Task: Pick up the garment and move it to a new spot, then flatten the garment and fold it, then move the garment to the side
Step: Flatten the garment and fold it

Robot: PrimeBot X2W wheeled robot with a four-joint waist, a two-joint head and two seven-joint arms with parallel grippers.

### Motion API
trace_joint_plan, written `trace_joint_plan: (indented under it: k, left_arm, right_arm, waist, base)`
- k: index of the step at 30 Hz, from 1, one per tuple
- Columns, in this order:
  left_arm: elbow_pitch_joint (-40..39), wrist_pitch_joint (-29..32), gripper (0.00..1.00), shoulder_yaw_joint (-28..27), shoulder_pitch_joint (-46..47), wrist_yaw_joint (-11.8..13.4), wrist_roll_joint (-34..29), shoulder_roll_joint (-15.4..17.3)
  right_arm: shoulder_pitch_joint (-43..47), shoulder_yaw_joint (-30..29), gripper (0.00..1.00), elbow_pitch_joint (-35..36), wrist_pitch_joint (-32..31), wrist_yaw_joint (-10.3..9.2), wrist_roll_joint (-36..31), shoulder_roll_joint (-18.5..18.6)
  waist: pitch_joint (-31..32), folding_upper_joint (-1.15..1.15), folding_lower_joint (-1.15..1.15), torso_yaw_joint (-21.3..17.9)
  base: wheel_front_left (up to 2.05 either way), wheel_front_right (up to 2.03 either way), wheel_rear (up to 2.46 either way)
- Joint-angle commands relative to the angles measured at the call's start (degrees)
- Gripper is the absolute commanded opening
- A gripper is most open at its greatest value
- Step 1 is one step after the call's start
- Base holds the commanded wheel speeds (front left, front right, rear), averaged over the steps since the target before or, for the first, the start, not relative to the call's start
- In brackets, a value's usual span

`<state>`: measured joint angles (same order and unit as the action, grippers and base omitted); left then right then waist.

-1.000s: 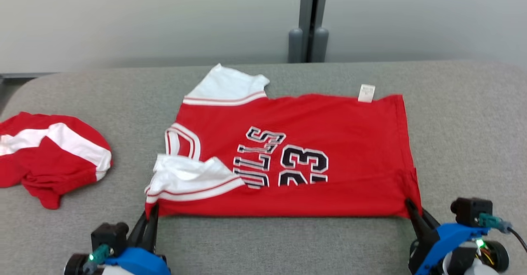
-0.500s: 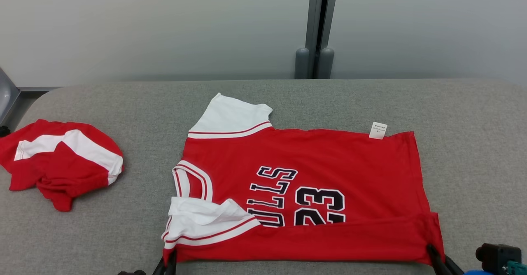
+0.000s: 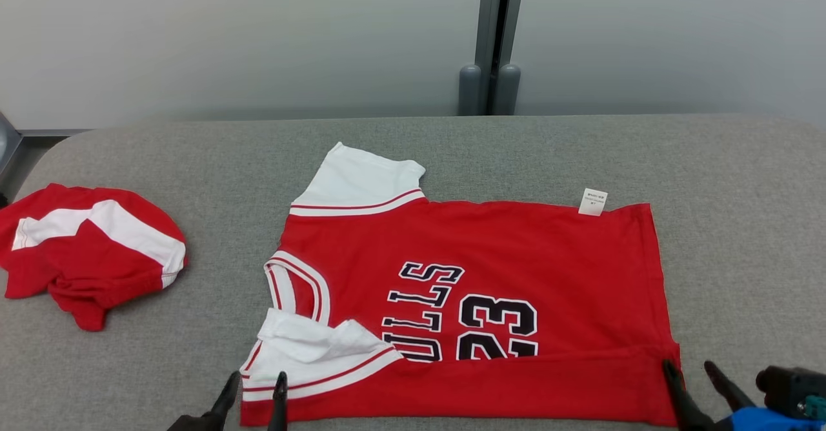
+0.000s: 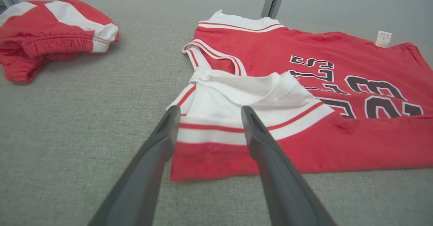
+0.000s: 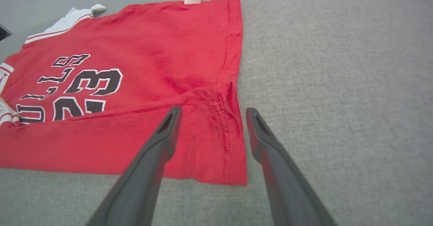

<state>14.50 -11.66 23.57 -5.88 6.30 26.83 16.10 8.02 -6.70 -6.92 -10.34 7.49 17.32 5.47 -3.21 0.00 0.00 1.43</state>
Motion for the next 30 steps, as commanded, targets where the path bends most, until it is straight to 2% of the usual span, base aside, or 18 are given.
trace_joint_plan:
  k: [1,7,16,21,25,30]
  left_arm:
    - [-0.11,-0.42,1.00,-0.20,1.00,0.34,-0.45,0.23]
    - [-1.13,-2.29,1.00,-2.24,3.49,1.49,-2.07,1.81]
    - [-4.92,-3.49,1.00,-6.75,6.89,2.58,-4.47,4.29]
    - [-7.03,-3.56,1.00,-9.53,8.71,2.54,-6.21,4.48]
    - [-8.72,-3.57,1.00,-11.71,9.19,1.67,-7.46,3.58]
    - [-8.37,-3.58,1.00,-13.88,8.26,-1.11,-8.17,2.32]
  right_arm:
    - [-0.98,-0.23,1.00,0.29,0.45,0.01,-0.21,0.42]
    - [-4.61,0.02,1.00,0.74,5.55,0.01,-1.54,1.40]
    - [-10.38,2.38,1.00,-0.21,12.92,0.01,-3.48,0.39]
    - [-13.16,3.32,1.00,-1.50,16.68,0.01,-4.11,-0.77]
    - [-14.55,3.70,1.00,-2.88,18.45,0.01,-4.90,-1.35]
    - [-15.11,4.48,1.00,-4.08,20.08,0.01,-5.51,-1.81]
  waist:
    - [0.09,0.00,0.00,-0.11]
    - [0.65,0.00,0.00,-0.87]
    - [1.49,0.00,0.00,-1.58]
    - [1.56,0.00,0.00,-1.85]
    - [1.63,0.00,0.00,-1.96]
    - [1.78,0.00,0.00,-2.25]
  base:
    - [0.00,0.00,0.00]
    - [0.00,0.00,0.00]
    - [0.00,0.00,0.00]
    - [0.00,0.00,0.00]
    - [0.00,0.00,0.00]
    - [0.00,0.00,0.00]
